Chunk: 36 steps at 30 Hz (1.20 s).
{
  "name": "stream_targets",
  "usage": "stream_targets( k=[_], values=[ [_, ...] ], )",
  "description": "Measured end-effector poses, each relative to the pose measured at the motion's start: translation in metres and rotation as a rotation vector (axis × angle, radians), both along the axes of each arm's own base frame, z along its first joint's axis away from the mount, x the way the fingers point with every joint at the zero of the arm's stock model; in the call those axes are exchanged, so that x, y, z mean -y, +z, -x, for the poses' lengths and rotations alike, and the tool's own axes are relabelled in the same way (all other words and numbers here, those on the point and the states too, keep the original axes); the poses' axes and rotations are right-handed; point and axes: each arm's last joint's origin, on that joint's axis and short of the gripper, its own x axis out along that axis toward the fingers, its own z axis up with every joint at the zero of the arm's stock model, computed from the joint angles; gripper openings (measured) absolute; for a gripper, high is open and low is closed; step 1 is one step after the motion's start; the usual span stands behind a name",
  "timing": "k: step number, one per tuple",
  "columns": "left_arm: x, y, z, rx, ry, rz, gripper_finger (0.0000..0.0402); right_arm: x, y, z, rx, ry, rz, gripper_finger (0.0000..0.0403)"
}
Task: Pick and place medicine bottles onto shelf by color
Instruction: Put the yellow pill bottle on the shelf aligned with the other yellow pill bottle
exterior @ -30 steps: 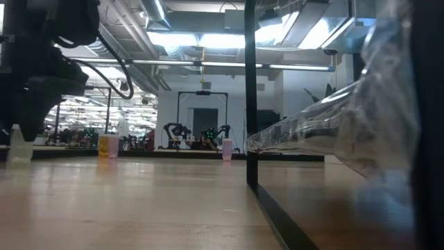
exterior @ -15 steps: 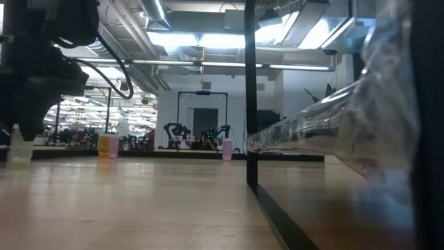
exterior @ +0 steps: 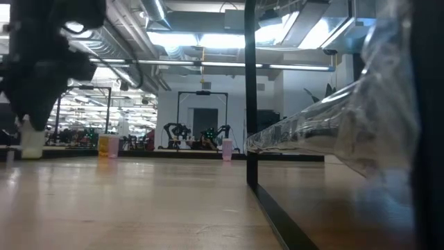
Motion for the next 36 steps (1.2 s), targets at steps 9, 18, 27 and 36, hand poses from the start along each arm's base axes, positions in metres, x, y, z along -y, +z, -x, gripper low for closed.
stream_targets(
  k=[9,18,27,36],
  values=[
    [0.0,0.055,-0.031,0.192,-0.169,-0.03,0.0102,-0.005,-0.003,0.003,-0.106,0.165,-0.034,0.0197],
    [-0.018,0.112,-0.074,0.311,-0.368,-0.117,0.0102,-0.007,0.008,0.02,-0.073,0.171,-0.069,0.0197],
    [-0.044,0.152,-0.155,0.344,-0.611,-0.178,0.0101,0.004,0.022,0.041,-0.036,0.102,-0.112,0.0197],
    [-0.065,0.153,-0.229,0.35,-0.841,-0.196,0.0101,0.008,0.023,0.051,-0.093,0.114,-0.115,0.0197]
  ],
)
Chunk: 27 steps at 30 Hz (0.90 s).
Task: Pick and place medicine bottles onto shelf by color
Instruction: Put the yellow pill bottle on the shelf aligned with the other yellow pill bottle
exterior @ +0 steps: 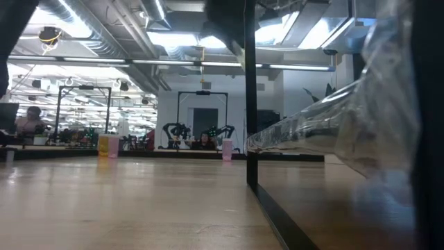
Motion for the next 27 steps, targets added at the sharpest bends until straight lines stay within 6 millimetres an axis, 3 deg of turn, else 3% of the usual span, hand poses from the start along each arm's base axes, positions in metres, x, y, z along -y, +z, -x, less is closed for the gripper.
stream_targets(
  k=[5,10,21,27],
  values=[
    [-0.011,-0.023,-0.029,-0.046,-0.068,-0.019,0.0101,0.0,-0.001,0.001,-0.019,0.008,-0.008,0.0197],
    [-0.016,-0.058,-0.046,-0.131,-0.086,-0.023,0.0101,0.0,-0.001,0.001,-0.02,0.008,-0.007,0.0197],
    [-0.016,-0.118,-0.067,-0.265,-0.093,-0.01,0.0101,0.0,-0.001,0.001,-0.022,0.008,-0.006,0.0197],
    [-0.016,-0.137,-0.072,-0.301,-0.093,-0.007,0.0101,0.0,-0.001,0.001,-0.021,-0.01,-0.017,0.0197]
  ],
)
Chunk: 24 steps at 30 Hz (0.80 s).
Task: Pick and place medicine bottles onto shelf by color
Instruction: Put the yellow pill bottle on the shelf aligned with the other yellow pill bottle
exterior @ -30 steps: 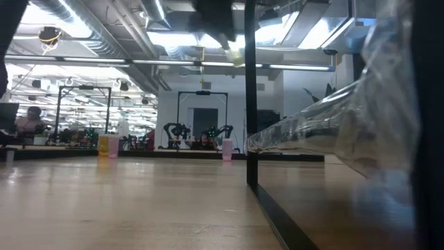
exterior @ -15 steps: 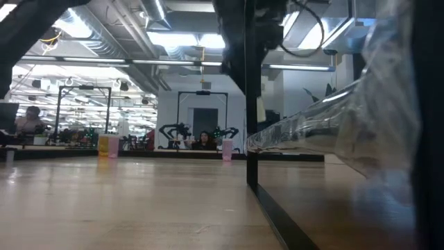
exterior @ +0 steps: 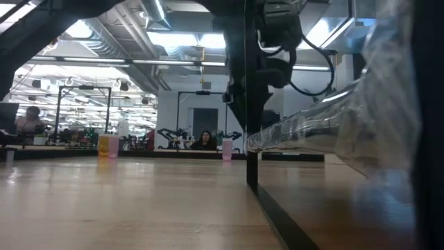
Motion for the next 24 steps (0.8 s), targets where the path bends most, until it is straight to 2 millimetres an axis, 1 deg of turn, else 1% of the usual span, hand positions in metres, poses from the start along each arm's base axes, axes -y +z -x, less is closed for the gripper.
stream_targets(
  k=[7,14,24],
  values=[
    [0.001,-0.005,-0.002,0.004,-0.003,0.0,0.0101,0.0,0.0,0.0,0.0,0.0,0.0,0.0197],
    [0.005,-0.018,0.0,-0.007,-0.012,0.001,0.0101,0.0,0.0,0.0,0.0,0.0,0.0,0.0197],
    [0.012,-0.019,0.0,-0.01,-0.03,-0.022,0.0107,0.0,0.0,0.0,0.0,0.003,0.002,0.0197]
  ],
)
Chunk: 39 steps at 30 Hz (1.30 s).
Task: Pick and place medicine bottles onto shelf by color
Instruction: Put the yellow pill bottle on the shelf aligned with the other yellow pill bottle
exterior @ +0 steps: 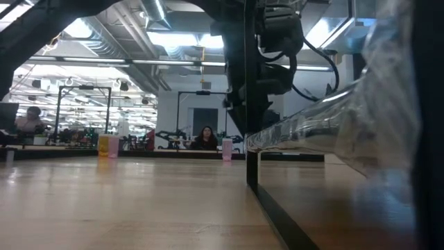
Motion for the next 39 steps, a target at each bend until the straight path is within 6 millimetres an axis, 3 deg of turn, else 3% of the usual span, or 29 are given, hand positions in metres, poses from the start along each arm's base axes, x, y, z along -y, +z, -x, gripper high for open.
stream_targets(
  k=[27,39],
  values=[
    [0.006,-0.004,-0.002,-0.012,-0.123,-0.033,0.0172,0.0,0.0,0.0,0.004,-0.002,-0.003,0.0197],
    [0.009,0.024,0.008,-0.001,-0.146,-0.041,0.017,0.0,0.0,-0.001,0.005,-0.003,-0.004,0.0197]
  ],
)
